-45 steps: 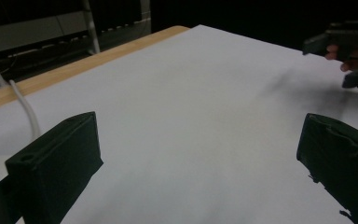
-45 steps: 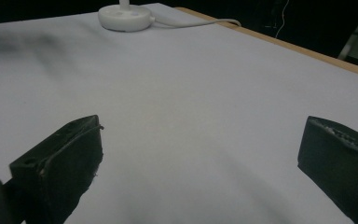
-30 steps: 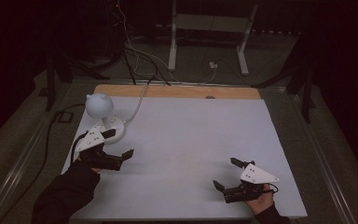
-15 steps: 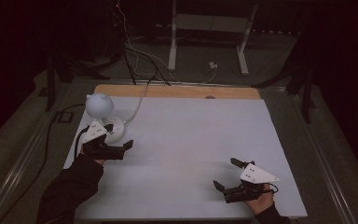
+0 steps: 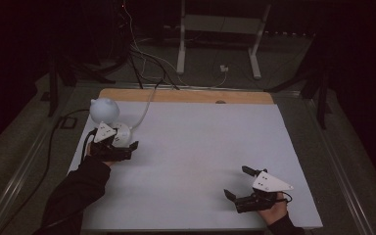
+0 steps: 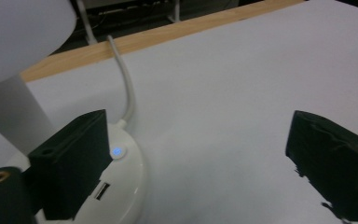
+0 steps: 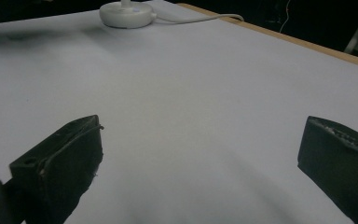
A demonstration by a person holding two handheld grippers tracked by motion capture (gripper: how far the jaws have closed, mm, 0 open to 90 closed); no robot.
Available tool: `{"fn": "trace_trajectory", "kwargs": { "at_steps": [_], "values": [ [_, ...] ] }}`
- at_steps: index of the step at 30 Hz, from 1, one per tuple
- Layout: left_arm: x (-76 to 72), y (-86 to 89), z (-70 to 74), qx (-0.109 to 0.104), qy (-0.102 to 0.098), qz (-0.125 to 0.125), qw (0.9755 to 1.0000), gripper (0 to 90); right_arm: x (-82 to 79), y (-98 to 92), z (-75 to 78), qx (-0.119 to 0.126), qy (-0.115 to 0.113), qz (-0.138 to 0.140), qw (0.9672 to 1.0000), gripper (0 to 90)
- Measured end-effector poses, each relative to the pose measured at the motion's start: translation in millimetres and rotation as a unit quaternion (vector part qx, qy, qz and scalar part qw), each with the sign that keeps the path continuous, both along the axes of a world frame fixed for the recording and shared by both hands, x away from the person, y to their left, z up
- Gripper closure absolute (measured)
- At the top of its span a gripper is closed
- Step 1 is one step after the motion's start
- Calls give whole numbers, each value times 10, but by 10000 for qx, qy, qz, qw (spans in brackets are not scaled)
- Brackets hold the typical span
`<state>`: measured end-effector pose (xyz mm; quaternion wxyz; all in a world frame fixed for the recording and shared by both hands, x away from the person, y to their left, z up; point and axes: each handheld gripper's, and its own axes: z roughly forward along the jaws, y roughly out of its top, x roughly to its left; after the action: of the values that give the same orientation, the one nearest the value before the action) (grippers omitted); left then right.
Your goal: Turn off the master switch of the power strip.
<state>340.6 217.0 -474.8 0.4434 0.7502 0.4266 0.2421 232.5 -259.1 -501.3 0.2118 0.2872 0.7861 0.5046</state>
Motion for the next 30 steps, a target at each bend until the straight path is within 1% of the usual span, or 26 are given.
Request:
{"fn": "trace_trajectory", "kwargs": {
  "at_steps": [1,3,5,6,7,8,9,10,12,13,14,17,18,20,23,24,25,26,28,30],
  "values": [
    [21,14,-7,6,-3,61,10000,82,-1,-1,0,-11,-1,-3,10000,0],
    [47,38,-16,-2,-36,161,9999,143,-2,-4,5,0,-9,-9,10000,0],
    [70,56,-25,17,-28,193,9998,167,-1,-3,1,6,6,-10,10000,0],
    [78,62,-30,41,-43,216,9997,192,0,-3,-3,-15,-1,3,10000,0],
    [91,64,-33,111,-12,267,9996,236,-1,0,0,-23,-10,6,10000,0],
    [101,64,-37,142,5,287,9995,236,-1,0,0,-23,-10,6,10000,0],
    [111,70,-44,161,3,312,9994,260,1,-1,0,-8,-6,6,10000,0],
    [118,70,-52,143,5,323,9994,299,3,-3,-1,12,10,-3,10000,0],
    [135,57,-67,251,10,325,9992,357,5,-5,-7,-7,25,3,10000,0],
    [142,51,-76,273,7,340,9990,402,5,-4,-6,-17,8,2,10000,0],
    [152,43,-84,311,15,387,9988,431,5,-5,-3,-8,4,7,10000,0],
    [186,25,-115,413,105,461,9980,530,7,-5,-8,3,41,10,10000,0],
    [194,20,-123,398,125,453,9981,552,6,-4,-9,-25,38,14,10000,0],
    [208,5,-137,475,100,471,9977,614,4,-4,-4,-22,14,18,10000,0],
    [226,-12,-151,541,68,490,9973,708,7,-8,-10,-4,47,9,10000,0],
    [230,-20,-157,625,28,496,9968,729,8,-6,-11,-23,44,11,10000,0],
    [234,-24,-162,671,3,495,9965,776,8,-5,-8,-11,42,12,10000,0],
    [237,-26,-167,707,-26,519,9961,776,8,-5,-8,-11,42,12,10000,0],
    [243,-29,-182,808,-120,530,9952,815,10,-5,-13,-20,47,16,10000,0],
    [255,-38,-197,950,-158,524,9940,855,8,-4,-15,-42,52,20,10000,0]
  ]
}}
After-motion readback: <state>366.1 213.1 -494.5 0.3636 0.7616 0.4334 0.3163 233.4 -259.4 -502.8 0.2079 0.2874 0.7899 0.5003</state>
